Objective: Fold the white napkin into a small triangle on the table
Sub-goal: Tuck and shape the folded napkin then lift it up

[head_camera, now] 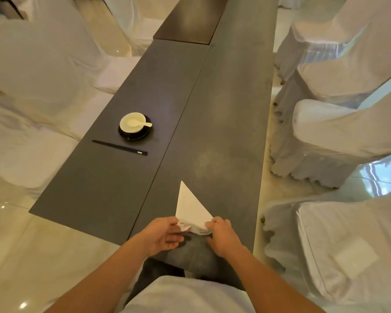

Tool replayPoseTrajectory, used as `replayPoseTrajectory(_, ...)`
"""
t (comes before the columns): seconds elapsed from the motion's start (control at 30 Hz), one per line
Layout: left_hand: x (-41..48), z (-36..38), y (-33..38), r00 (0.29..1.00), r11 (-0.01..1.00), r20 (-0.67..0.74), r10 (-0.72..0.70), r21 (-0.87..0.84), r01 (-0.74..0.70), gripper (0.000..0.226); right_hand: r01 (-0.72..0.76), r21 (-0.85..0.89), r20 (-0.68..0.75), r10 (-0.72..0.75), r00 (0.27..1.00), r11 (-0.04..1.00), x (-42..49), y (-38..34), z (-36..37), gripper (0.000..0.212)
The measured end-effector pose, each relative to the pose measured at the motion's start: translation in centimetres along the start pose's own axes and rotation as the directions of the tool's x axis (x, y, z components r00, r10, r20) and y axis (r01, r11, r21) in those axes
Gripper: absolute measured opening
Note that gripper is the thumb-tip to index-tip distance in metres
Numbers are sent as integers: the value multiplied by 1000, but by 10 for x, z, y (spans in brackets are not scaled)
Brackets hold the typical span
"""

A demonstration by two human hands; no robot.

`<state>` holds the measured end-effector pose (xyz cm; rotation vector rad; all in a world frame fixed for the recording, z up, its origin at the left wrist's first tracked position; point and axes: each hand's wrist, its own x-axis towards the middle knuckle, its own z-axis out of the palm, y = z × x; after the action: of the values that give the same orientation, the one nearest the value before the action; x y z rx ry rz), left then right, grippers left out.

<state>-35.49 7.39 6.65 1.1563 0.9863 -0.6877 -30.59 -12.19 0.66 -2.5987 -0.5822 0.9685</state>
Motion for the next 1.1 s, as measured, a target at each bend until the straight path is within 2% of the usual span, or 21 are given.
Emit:
replayPoseTrajectory(0.13, 7, -8, 7, 996, 986, 84, -3, -167, 18, 25, -5, -24, -8, 5, 1000, 1000, 12, 0, 0, 33)
replayPoseTrajectory(0.2, 15, -14, 14, 995, 984, 94, 22, -179, -5, 26, -5, -33, -22, 4, 1000, 999, 19, -1, -2, 31)
replayPoseTrajectory(0.3, 29, -17, 33, 996, 997, 52, 77, -4, -77, 23, -2, -20, -50, 1, 999, 1000, 29, 1, -4, 29)
replayPoseTrajectory(0.4, 45, -16, 48, 985, 971, -58, 165, 185, -151, 8, -17, 18, -31, 18, 999, 1000, 37, 3, -6, 36)
replayPoseTrajectory(0.5, 70, -17, 54, 930, 881, -188, 317, 422, -215, 19, -75, 39, 13, 75, 997, 996, 46, 2, -7, 46)
replayPoseTrajectory(0.57, 86, -18, 55, 906, 829, -200, 374, 510, -230, 27, -88, 7, 17, 88, 996, 996, 49, 3, -5, 47)
replayPoseTrajectory(0.67, 101, -16, 55, 898, 783, -176, 402, 574, -239, 34, -103, -43, -2, 103, 995, 994, 51, 1, 1, 45)
replayPoseTrajectory(0.83, 117, -11, 58, 863, 710, -184, 470, 660, -246, 33, -109, -79, -47, 106, 993, 991, 52, -3, 3, 36)
replayPoseTrajectory(1.1, 132, -13, 52, 868, 678, -185, 461, 704, -211, 32, -129, -86, -35, 127, 991, 988, 53, -5, 4, 36)
